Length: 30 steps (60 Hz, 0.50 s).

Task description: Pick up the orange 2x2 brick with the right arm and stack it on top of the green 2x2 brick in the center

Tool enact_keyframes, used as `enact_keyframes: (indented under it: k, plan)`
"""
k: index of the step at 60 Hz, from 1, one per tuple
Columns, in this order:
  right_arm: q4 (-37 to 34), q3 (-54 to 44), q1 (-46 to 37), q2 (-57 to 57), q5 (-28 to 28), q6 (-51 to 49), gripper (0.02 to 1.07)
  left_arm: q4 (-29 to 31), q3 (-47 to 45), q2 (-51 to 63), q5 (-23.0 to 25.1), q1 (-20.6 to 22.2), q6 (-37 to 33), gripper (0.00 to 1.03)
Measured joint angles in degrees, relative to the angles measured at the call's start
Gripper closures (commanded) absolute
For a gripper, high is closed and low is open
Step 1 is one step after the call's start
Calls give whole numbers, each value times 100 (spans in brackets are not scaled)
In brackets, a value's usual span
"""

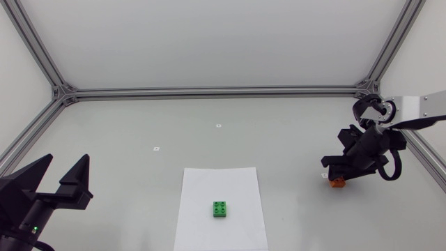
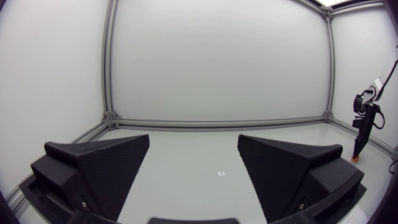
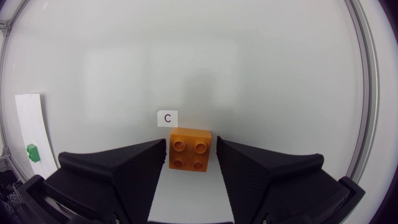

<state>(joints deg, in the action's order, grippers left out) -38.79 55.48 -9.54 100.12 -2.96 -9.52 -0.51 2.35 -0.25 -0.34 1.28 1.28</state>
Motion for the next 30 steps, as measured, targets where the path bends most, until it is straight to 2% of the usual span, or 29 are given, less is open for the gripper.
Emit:
enact_keyframes:
  k: [13, 30]
  plan:
    - [0, -13, 0, 0, 0, -2, 54, 2, 0, 0, 2, 0, 0, 4]
    - [4, -157, 0, -15, 4, -107, 65, 2, 0, 0, 2, 2, 0, 4]
